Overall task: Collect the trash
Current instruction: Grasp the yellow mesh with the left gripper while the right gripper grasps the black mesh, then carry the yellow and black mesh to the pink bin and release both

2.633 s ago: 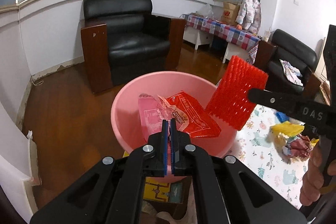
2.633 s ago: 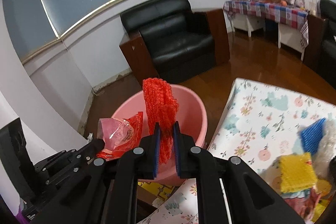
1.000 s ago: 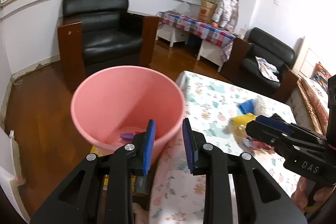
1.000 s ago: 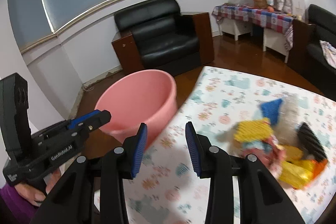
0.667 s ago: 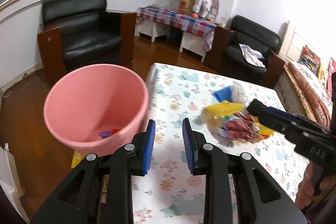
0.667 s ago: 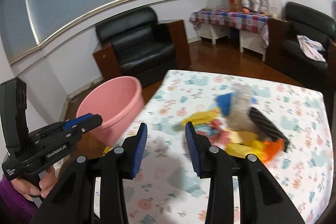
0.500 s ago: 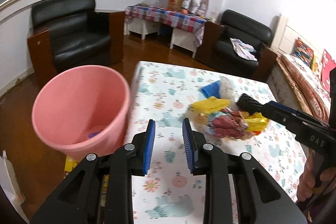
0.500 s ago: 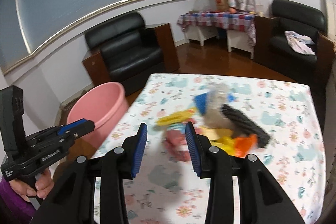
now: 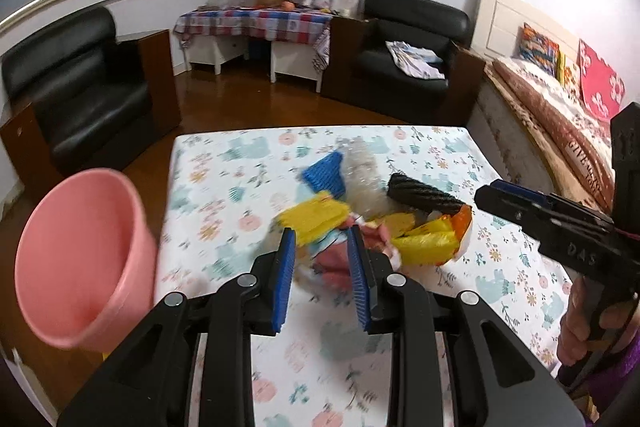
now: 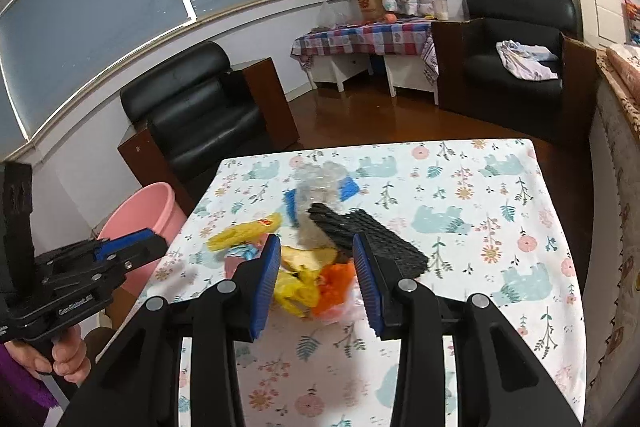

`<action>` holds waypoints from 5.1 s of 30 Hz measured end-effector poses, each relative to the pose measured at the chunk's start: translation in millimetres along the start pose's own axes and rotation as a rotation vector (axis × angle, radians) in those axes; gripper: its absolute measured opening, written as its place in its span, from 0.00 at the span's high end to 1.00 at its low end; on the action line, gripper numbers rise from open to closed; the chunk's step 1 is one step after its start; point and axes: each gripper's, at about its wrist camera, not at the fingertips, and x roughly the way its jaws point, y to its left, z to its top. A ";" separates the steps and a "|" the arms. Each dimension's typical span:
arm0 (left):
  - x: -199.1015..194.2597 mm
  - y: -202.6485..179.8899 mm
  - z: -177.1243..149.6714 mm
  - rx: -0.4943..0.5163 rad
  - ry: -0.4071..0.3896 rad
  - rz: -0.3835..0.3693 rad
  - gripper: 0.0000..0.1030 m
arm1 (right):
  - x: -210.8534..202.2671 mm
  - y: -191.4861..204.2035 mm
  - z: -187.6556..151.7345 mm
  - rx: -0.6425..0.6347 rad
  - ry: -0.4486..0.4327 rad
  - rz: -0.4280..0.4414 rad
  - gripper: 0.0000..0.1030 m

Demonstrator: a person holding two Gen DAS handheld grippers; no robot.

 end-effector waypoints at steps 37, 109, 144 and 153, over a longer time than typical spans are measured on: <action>42.5 11.8 -6.4 -0.071 0.059 0.065 0.90 | 67.8 -45.4 -1.9 0.107 0.212 0.058 0.77; -85.4 193.3 -70.1 -0.434 -0.181 0.255 0.90 | 160.4 253.6 19.8 -0.090 0.304 0.461 0.90; -81.4 202.1 -78.0 -0.427 -0.185 0.272 0.59 | 167.7 259.5 18.3 -0.099 0.283 0.469 0.54; -90.9 181.4 -74.7 -0.412 -0.197 0.241 0.59 | 128.7 247.8 13.8 -0.181 0.229 0.433 0.53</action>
